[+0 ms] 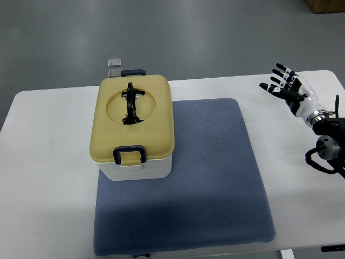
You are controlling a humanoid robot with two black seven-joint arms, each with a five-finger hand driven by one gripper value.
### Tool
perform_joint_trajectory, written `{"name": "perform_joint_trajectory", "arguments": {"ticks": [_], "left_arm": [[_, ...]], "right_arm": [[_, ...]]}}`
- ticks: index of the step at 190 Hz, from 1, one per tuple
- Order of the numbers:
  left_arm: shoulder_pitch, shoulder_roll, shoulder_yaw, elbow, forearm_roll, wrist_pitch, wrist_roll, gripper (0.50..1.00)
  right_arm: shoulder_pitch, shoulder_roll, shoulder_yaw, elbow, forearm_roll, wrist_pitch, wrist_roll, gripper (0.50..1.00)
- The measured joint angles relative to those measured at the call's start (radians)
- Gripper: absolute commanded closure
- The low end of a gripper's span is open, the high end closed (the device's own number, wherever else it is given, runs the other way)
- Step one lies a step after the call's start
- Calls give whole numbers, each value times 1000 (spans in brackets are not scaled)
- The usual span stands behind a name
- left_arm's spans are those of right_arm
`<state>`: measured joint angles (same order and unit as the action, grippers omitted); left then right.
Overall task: Open white storage box with right hand
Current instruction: 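Raise the right hand and swing it toward the yellow box lid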
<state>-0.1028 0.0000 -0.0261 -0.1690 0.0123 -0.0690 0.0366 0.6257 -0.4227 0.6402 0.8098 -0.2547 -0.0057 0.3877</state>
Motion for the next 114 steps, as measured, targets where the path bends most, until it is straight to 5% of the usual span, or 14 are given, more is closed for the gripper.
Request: {"name": "perform_joint_trajectory", "arguments": {"ticks": [114], "left_arm": [[0, 0, 0, -3, 0, 0, 0, 500]], "right_arm": [[-2, 48, -17, 1, -12, 7, -13, 576]]}}
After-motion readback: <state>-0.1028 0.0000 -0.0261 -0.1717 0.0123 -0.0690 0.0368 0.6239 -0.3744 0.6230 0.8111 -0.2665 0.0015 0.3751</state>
